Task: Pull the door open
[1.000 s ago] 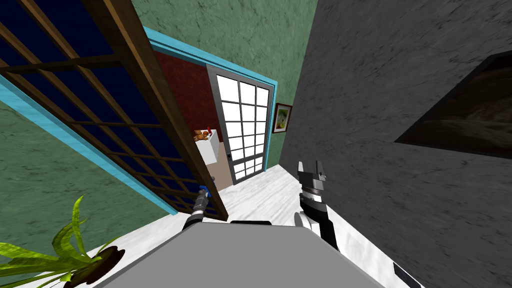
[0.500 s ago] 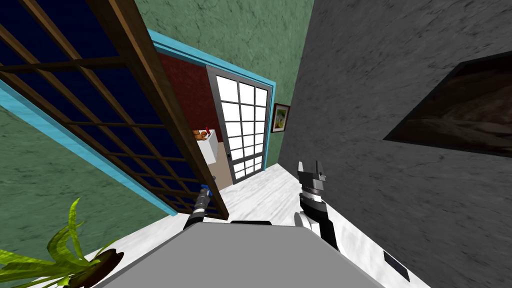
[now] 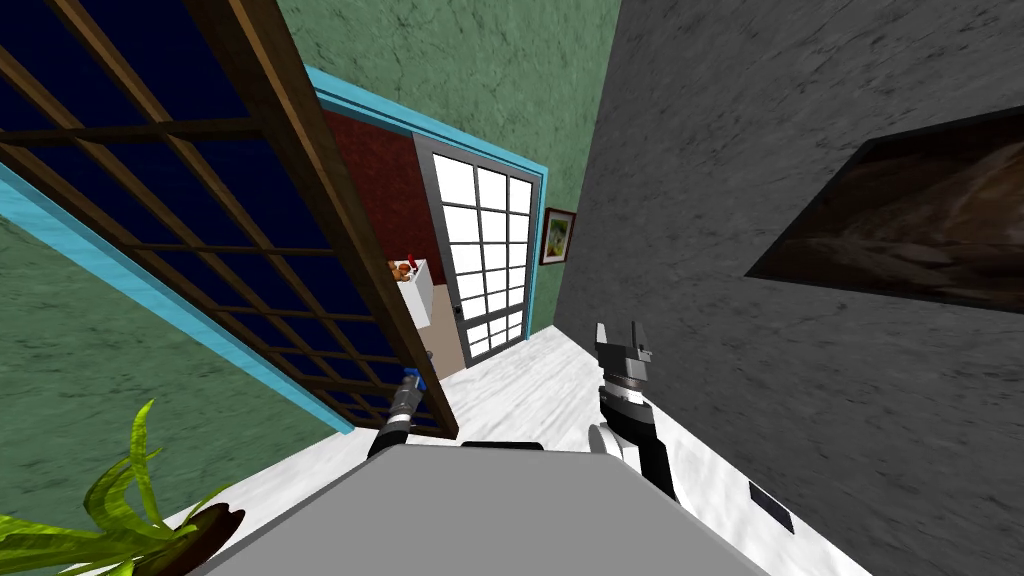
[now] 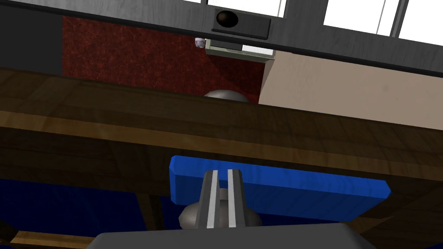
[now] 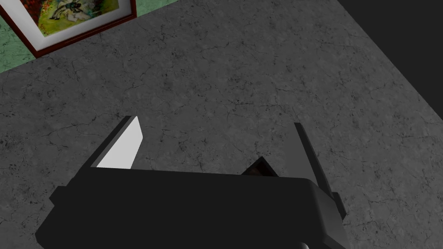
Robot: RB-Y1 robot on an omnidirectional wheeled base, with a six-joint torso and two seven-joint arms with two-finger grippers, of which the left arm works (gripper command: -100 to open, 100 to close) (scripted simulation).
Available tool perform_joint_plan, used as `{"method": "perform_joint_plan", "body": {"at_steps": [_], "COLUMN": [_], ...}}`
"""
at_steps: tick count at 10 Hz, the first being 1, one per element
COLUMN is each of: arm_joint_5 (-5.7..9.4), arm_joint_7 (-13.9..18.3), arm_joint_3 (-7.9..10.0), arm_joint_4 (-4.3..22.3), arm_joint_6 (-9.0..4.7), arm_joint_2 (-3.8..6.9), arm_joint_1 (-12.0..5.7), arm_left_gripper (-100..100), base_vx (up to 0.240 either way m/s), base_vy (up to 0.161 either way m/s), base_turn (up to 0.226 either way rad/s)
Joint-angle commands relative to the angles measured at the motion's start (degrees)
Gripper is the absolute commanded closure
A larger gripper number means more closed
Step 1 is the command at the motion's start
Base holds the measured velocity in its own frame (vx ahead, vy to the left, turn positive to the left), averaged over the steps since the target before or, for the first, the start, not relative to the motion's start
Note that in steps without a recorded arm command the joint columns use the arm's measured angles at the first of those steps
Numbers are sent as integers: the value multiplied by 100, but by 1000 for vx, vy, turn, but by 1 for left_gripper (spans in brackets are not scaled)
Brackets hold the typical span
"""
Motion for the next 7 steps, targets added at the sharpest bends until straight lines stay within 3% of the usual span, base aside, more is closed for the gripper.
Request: {"method": "perform_joint_plan", "body": {"at_steps": [1, 2, 7], "arm_joint_5": [66, 106, 321], "arm_joint_7": [226, 357, 920], "arm_joint_3": [14, -94, -231], "arm_joint_4": [107, -125, -188], "arm_joint_6": [96, 43, 45], "arm_joint_2": [68, 11, 16], "arm_joint_1": [49, 8, -25], "arm_left_gripper": [100, -100, -100], "base_vx": [-75, -74, -79], "base_vy": [57, 45, 28], "base_turn": [-64, -159, -92]}}
